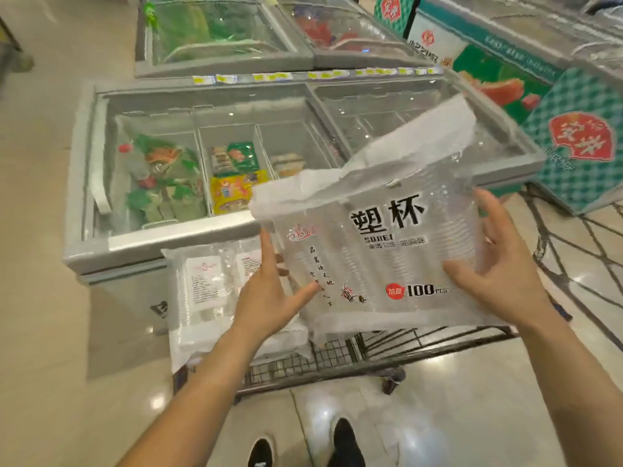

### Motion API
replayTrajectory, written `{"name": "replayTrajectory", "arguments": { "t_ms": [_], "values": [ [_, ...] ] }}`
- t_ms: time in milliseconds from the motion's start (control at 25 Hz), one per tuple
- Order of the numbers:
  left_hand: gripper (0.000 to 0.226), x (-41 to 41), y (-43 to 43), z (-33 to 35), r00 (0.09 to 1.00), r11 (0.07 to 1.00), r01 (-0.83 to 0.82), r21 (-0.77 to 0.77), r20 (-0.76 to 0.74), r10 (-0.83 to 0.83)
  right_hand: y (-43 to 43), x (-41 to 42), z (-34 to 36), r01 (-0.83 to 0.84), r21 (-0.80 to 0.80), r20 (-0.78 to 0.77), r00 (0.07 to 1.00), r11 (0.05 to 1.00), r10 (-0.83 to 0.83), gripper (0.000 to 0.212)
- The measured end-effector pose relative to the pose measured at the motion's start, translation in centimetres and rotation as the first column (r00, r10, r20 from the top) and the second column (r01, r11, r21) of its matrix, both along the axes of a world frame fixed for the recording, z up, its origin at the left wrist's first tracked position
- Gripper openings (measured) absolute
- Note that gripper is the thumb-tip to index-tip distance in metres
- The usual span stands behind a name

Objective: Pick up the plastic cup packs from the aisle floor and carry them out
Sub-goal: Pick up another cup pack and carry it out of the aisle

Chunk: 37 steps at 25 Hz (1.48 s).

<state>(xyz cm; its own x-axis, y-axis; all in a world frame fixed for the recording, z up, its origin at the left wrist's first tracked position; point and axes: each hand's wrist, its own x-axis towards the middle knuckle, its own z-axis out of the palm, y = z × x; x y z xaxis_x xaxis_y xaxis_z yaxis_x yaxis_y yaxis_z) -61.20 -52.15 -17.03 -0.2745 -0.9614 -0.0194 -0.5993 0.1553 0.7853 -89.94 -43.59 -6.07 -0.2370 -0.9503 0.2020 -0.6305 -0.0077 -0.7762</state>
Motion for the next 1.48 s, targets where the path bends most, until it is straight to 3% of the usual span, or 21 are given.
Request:
{"name": "replayTrajectory", "arguments": {
  "t_ms": [120,200,360,400,440,520,640,800,1000,1160,1320,1400,1480],
  "values": [
    [0.121,-0.9,0.3,-2.9,0.991,0.999,0.013,0.041,0.134,-0.019,-1.8,-1.5,-0.2,-0.130,0.011,-0.095,0.987,0.991,0.130,0.094],
    [0.104,-1.1,-0.2,-5.3,0.971,0.999,0.034,0.022,0.238,-0.038,-2.7,-2.7,-0.4,-0.226,0.020,-0.140,0.964,0.974,0.227,0.092],
    [0.039,-0.8,-1.0,-9.8,0.844,0.991,0.054,0.121,0.525,-0.110,-3.2,-5.3,-0.8,-0.386,0.011,-0.190,0.905,0.922,0.381,0.088],
    [0.027,-0.8,-1.3,-10.3,0.746,0.983,0.074,0.170,0.645,-0.168,-3.0,-5.8,-0.8,-0.430,-0.009,-0.201,0.885,0.903,0.420,0.088],
    [0.029,-1.0,-1.6,-10.6,0.672,0.961,0.074,0.266,0.699,-0.245,-2.7,-6.2,-0.7,-0.473,-0.018,-0.215,0.862,0.881,0.459,0.088],
    [0.047,-1.4,-1.5,-10.2,0.708,0.944,-0.117,0.310,0.692,-0.140,-2.0,-7.4,-1.0,-0.540,-0.005,-0.285,0.807,0.841,0.517,0.089],
    [0.071,0.4,-1.5,-13.4,0.621,0.976,-0.008,0.216,0.767,-0.164,-1.4,-8.6,-2.9,-0.552,0.067,-0.463,0.721,0.831,0.516,0.086],
    [0.071,1.0,-2.2,-13.9,0.656,0.980,-0.010,0.201,0.741,-0.145,-1.6,-8.1,-8.8,-0.527,0.253,-0.588,0.582,0.811,0.562,0.081],
    [0.068,1.3,-2.8,-14.9,0.676,0.980,-0.010,0.198,0.724,-0.140,-2.6,-6.4,-13.9,-0.550,0.354,-0.522,0.556,0.757,0.647,0.082],
    [0.067,1.3,-3.1,-15.0,0.696,0.981,-0.022,0.194,0.707,-0.124,-2.9,-5.8,-15.4,-0.577,0.345,-0.583,0.487,0.741,0.650,0.085],
    [0.067,1.4,-3.0,-15.6,0.702,0.986,-0.035,0.163,0.707,-0.091,-3.5,-5.4,-20.8,-0.487,0.500,-0.594,0.410,0.716,0.693,0.090],
    [0.067,1.4,-2.9,-15.8,0.704,0.987,-0.038,0.158,0.705,-0.086,-3.6,-4.8,-24.5,-0.441,0.637,-0.496,0.393,0.632,0.774,0.083],
    [0.067,1.5,-3.0,-16.0,0.705,0.987,-0.037,0.155,0.704,-0.084,-3.8,-4.2,-27.9,-0.400,0.794,-0.245,0.479,0.458,0.843,0.068]
  ]
}}
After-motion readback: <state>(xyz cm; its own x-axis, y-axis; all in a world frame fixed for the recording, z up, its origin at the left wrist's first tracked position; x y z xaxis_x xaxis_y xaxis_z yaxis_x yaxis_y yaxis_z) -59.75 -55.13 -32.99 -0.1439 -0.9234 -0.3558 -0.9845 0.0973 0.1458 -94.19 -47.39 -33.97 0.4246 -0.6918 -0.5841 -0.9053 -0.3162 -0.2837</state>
